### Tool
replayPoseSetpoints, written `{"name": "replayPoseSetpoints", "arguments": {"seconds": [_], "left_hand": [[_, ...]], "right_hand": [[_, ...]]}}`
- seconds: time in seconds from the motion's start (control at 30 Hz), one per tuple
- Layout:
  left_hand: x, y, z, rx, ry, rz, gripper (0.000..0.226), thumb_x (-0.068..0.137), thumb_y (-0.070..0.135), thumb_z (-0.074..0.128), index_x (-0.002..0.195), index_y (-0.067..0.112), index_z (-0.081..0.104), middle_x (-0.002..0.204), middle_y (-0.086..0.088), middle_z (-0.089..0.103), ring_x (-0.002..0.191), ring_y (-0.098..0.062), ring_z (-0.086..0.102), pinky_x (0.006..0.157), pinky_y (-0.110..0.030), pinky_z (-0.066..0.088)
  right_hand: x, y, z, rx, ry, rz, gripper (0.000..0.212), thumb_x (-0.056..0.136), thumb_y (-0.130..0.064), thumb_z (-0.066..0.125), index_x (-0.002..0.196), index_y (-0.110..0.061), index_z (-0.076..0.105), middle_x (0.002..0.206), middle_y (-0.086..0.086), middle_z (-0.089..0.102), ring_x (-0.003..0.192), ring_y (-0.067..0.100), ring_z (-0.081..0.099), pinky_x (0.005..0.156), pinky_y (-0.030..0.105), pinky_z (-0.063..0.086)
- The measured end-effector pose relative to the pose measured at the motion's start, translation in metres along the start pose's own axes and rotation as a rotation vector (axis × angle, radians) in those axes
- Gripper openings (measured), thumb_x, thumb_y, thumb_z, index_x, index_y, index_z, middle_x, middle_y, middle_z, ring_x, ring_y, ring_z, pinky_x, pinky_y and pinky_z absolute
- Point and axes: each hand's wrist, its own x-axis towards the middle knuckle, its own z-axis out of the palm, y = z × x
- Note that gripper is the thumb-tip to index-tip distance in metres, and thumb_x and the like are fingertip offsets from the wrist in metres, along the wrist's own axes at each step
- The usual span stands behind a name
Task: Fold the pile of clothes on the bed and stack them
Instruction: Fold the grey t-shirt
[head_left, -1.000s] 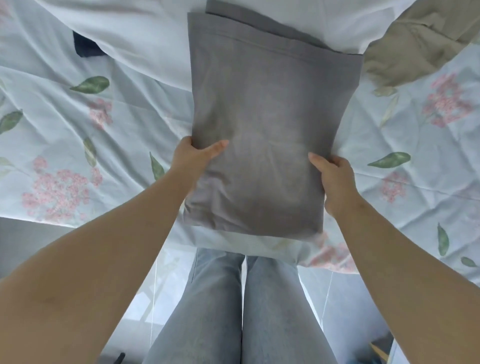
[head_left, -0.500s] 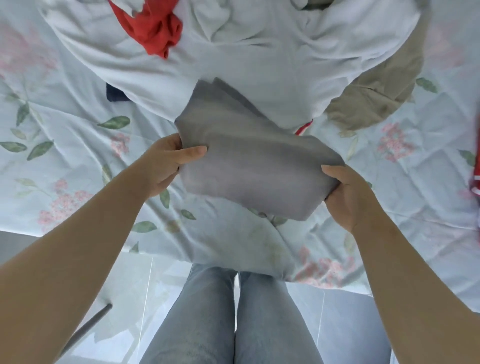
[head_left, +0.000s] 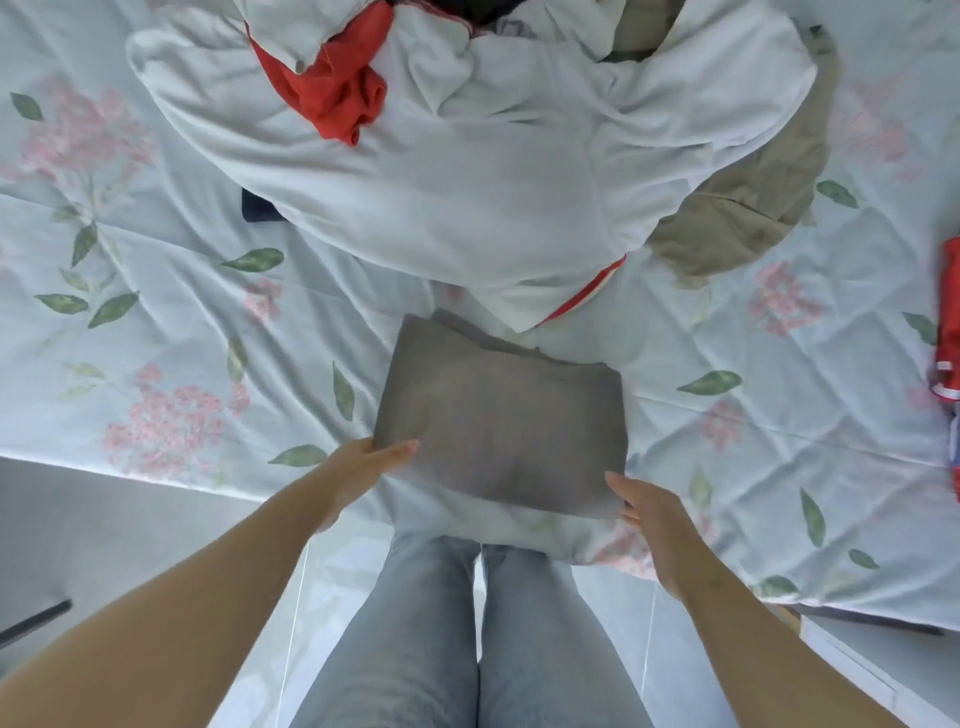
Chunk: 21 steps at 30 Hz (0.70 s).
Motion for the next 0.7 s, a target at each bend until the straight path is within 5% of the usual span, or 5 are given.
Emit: {"name": "replayPoseSetpoints", "arguments": {"seconds": [0.1, 0.2, 0.47, 0.6, 0.7], "left_hand": [[0.016, -0.012, 0.008, 0.032, 0.042, -0.018, 0.039, 0.086, 0.033, 0.067, 0.121, 0.022, 0.055, 0.096, 0.015, 0.064, 0.086, 0.002, 0.057, 0.068, -0.013, 0.041], [0.033, -0.001, 0.016, -0.039, 0.215, 0.067, 0.051, 0.079, 0.037, 0.073, 0.120, 0.019, 0.049, 0.105, 0.004, 0.063, 0.093, -0.014, 0.061, 0.072, -0.023, 0.046], [0.057, 0.014, 0.022, 0.107, 0.440, 0.201, 0.021, 0.082, 0.021, 0.067, 0.090, 0.020, 0.048, 0.088, 0.003, 0.056, 0.087, -0.024, 0.056, 0.067, -0.031, 0.047], [0.063, 0.007, 0.026, 0.092, 0.476, 0.072, 0.079, 0.070, 0.038, 0.079, 0.134, 0.021, 0.037, 0.131, -0.004, 0.044, 0.122, -0.028, 0.043, 0.101, -0.049, 0.040], [0.069, 0.009, 0.030, 0.010, 0.403, 0.036, 0.083, 0.062, 0.044, 0.084, 0.126, 0.020, 0.037, 0.124, -0.002, 0.052, 0.111, -0.023, 0.053, 0.094, -0.041, 0.046]], "right_hand": [[0.006, 0.016, 0.012, -0.018, -0.001, 0.104, 0.025, 0.088, -0.034, 0.061, 0.105, -0.015, 0.060, 0.114, 0.003, 0.062, 0.096, 0.019, 0.054, 0.068, 0.028, 0.038], [0.016, 0.004, 0.021, 0.044, 0.070, 0.028, 0.037, 0.087, -0.033, 0.064, 0.117, -0.014, 0.053, 0.111, 0.002, 0.063, 0.097, 0.020, 0.058, 0.067, 0.028, 0.041], [0.047, -0.030, 0.032, -0.025, 0.262, -0.179, 0.006, 0.089, -0.015, 0.060, 0.088, -0.009, 0.058, 0.082, 0.005, 0.057, 0.082, 0.024, 0.052, 0.074, 0.034, 0.042], [0.051, -0.019, 0.035, 0.118, 0.275, -0.086, 0.030, 0.087, -0.022, 0.063, 0.112, -0.013, 0.049, 0.106, 0.006, 0.057, 0.097, 0.025, 0.056, 0.087, 0.037, 0.047], [0.052, -0.020, 0.039, 0.213, 0.220, -0.077, 0.060, 0.082, -0.038, 0.069, 0.130, -0.015, 0.041, 0.118, 0.000, 0.056, 0.105, 0.019, 0.058, 0.095, 0.040, 0.048]]}}
